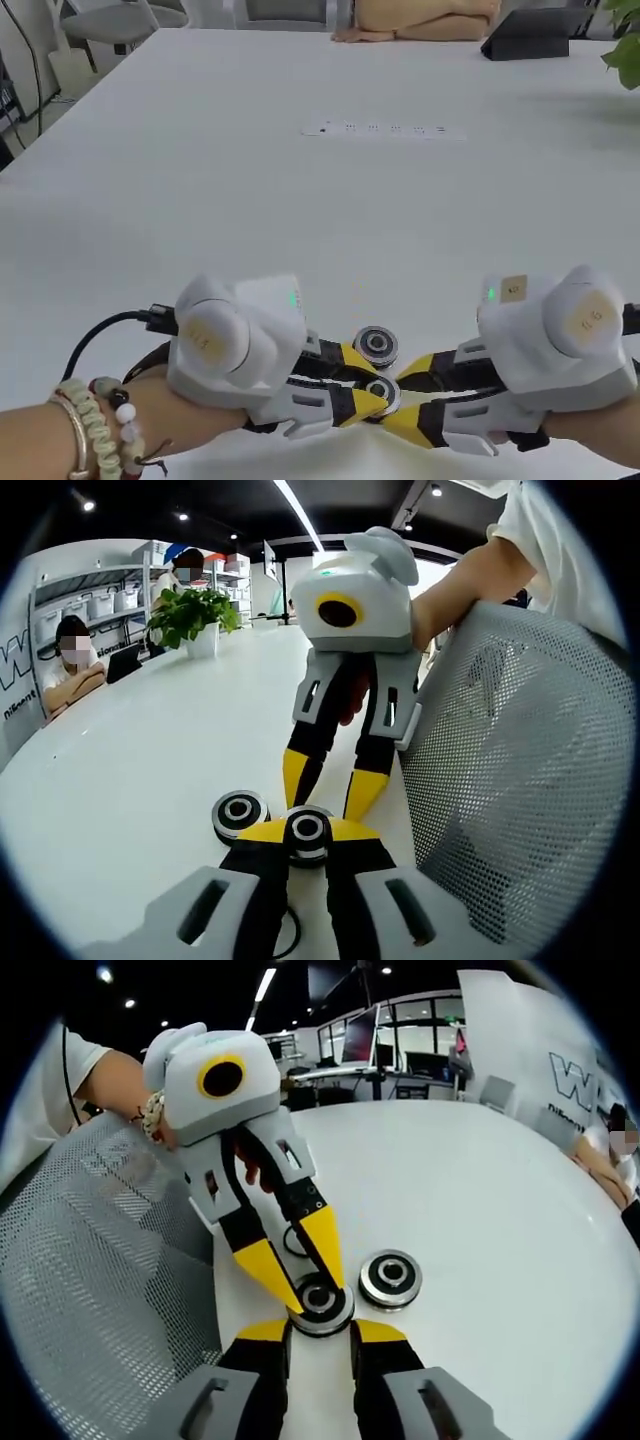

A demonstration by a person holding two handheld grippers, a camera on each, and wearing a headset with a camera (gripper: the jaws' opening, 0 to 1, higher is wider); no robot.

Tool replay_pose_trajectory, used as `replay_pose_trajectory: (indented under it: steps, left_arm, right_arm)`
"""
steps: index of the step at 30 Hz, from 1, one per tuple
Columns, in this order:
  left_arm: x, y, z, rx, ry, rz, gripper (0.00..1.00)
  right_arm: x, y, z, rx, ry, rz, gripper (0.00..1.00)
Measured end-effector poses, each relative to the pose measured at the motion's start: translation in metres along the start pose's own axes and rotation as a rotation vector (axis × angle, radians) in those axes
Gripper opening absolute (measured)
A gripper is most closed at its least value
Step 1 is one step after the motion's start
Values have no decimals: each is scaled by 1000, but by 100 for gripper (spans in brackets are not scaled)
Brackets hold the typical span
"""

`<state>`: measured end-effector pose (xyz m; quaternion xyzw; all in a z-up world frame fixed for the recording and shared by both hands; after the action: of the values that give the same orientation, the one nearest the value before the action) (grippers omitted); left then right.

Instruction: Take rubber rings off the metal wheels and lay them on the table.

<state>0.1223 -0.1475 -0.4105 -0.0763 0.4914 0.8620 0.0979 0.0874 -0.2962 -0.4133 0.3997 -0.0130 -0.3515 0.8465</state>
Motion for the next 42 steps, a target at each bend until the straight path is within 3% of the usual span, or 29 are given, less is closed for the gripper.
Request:
replay_pose_trajectory:
  steps: [5,9,16,21,25,28,33,39,42]
  left_arm:
    - [0,-1,0,6,-2,-3,8]
    - [-1,-1,1,6,-2,1,8]
    - [-1,-1,1,6,-1,5,8]
    - [-2,-1,1,8,-4,8,8]
    - [-2,-1,1,11,-6,3,8]
    - [-1,-1,1,12,-5,0,8]
    - [-1,-1,1,13,-7,2,8]
    - [-2,-1,0,11,-13,-3,8]
    - [-1,-2,0,11,-14,-3,8]
  right_arm:
    - [0,0,2,-22,-4,30,16]
    - [2,-2,4,-33,-15,33,5]
    - [3,-1,4,-38,-29,38,0]
    - [4,0,4,-44,-35,-2,0]
    - [7,-1,5,-39,-28,-167,0]
    - [10,-2,7,-27,-22,-212,0]
    - [12,-4,8,-23,-2,-407,0]
    - [14,-3,11,-7,15,-483,0]
    - [15,0,14,45,39,-508,0]
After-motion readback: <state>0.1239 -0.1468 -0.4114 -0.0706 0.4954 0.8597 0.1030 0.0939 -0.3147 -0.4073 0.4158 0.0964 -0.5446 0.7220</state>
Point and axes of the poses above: the centre of the closed fingertips' face, and the gripper's own axes: z roughly backward along the fingers, x roughly to its right, y roughly out of its top, the point moved 10 cm from there along z, roughly backward along the fingers, and after that the axes turned 13 degrees about -z, right-handed, at the moved point
